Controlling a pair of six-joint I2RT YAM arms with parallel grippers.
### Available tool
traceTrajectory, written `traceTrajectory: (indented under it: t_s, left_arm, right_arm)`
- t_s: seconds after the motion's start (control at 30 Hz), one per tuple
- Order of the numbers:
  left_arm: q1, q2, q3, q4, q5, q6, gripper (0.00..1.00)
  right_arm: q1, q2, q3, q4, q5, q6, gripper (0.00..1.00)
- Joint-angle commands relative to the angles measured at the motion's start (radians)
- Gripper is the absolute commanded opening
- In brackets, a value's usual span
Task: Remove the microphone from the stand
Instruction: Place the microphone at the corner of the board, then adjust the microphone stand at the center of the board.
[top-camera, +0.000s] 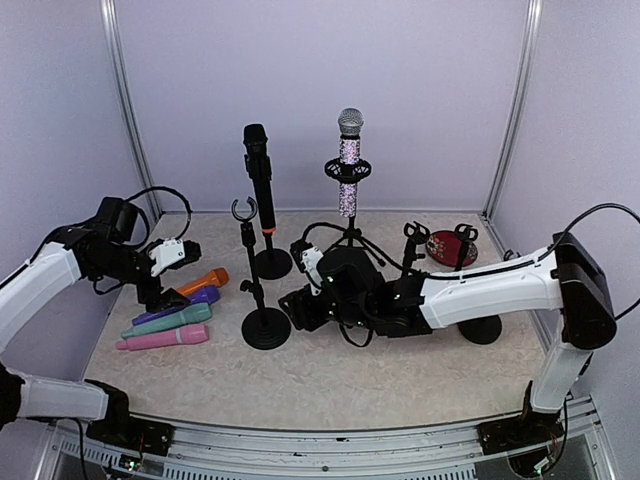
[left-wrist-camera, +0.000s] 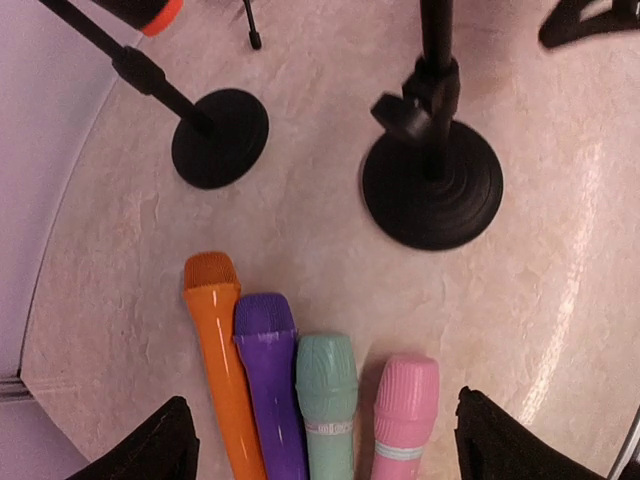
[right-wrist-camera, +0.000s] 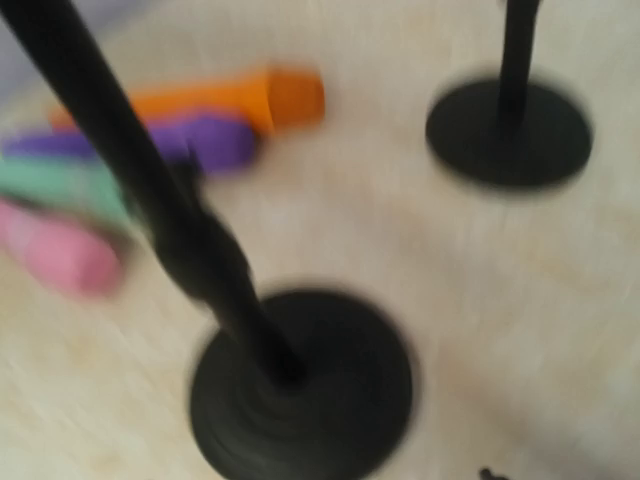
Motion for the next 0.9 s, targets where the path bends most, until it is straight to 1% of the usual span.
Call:
traceTrajectory:
  t_s: [0.0,0.1,0.17,0.23,0.37,0.5,0.6,0.7,0.87]
  left_arm:
    - [-0.016,0.078,0.099,0.015,0.224,-0.179,0.86]
    - [-0.037,0.116,0.107,0.082,0.258,-0.241,0.83]
    - [-0.087,0.132,0.082,0.139,0.254,-0.264,0.82]
    - [-0.108,0.147,0.053,0.197,0.249,-0.294,0.8]
    - [-0.118,0.191,0.025,0.298,0.262,-0.372,0.75]
    - [-0.118,0.23,0.01,0.394,0.278,-0.435,0.71]
    - [-0.131,0.266,0.012,0.418,0.297,-0.447,0.68]
    - [-0.144,0.292,0.009,0.418,0.323,-0.432,0.65]
    - [-0.156,0.306,0.007,0.403,0.387,-0.426,0.58]
  right_arm:
    - [0.038,0.157,0.045,-0.015,-0.012,0.009,0.67]
    - [0.059,0.22,0.092,-0.016,0.016,-0.034,0.69]
    - [0.064,0.25,0.107,0.015,0.002,-0.05,0.69]
    - [0.071,0.282,0.119,0.035,-0.015,-0.074,0.68]
    - [0.088,0.344,0.155,0.013,-0.005,-0.104,0.65]
    - [0.096,0.368,0.154,-0.008,0.016,-0.099,0.63]
    - [0.088,0.389,0.159,-0.028,0.03,-0.09,0.6]
    - [0.068,0.414,0.176,-0.052,0.029,-0.074,0.54]
    - [0.024,0.426,0.175,-0.068,0.031,-0.039,0.49]
